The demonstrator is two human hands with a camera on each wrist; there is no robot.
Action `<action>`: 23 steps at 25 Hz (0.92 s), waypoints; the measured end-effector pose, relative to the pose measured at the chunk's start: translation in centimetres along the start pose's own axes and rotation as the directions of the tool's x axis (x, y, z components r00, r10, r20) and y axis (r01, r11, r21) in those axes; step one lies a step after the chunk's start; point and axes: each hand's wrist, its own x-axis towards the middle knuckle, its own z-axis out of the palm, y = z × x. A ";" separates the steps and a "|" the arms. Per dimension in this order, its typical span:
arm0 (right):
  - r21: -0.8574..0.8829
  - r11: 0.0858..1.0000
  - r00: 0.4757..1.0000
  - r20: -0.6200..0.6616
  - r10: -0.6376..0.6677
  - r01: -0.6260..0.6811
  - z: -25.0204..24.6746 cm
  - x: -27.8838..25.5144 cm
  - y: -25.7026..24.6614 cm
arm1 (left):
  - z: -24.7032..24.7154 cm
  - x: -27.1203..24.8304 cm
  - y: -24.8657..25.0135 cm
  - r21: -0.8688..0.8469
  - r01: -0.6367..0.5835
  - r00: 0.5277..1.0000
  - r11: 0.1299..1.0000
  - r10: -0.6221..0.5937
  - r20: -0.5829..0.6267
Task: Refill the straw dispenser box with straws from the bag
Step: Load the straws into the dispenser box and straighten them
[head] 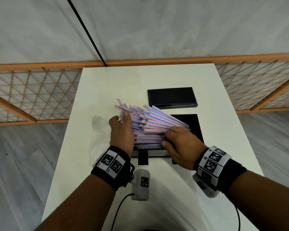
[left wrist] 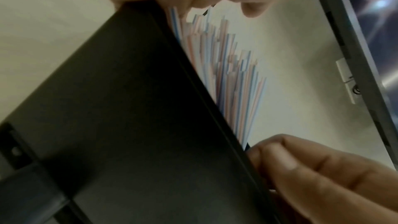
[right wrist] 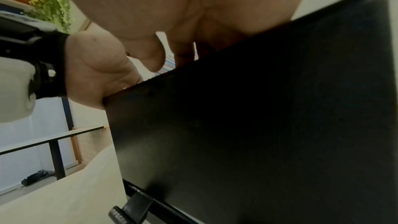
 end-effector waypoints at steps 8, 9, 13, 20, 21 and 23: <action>-0.070 0.971 0.971 0.044 0.233 -0.230 0.1 0.5 0.2 | 0.3 0.3 -0.1 0.068 -0.039 0.999 0.997 0.040 -0.017; -0.042 0.978 0.976 0.073 0.207 -0.205 0.3 0.5 0.2 | 0.4 0.1 -0.1 0.068 -0.036 0.999 0.997 0.037 -0.007; -0.046 0.966 0.960 0.105 0.259 -0.255 0.1 1.3 0.7 | 0.5 -0.3 0.5 0.058 -0.059 0.998 0.997 0.058 0.020; -0.037 0.970 0.938 0.249 0.241 -0.239 0.3 2.2 0.6 | 0.4 -0.4 0.4 0.076 -0.072 0.997 0.994 0.071 0.021; -0.024 0.969 0.933 0.268 0.241 -0.244 0.3 2.3 0.5 | 0.4 -0.5 0.5 0.069 -0.065 0.998 0.995 0.063 0.024; -0.007 0.972 0.930 0.292 0.225 -0.234 0.5 2.4 0.4 | 0.4 -0.4 0.4 0.062 -0.048 0.999 0.997 0.047 0.023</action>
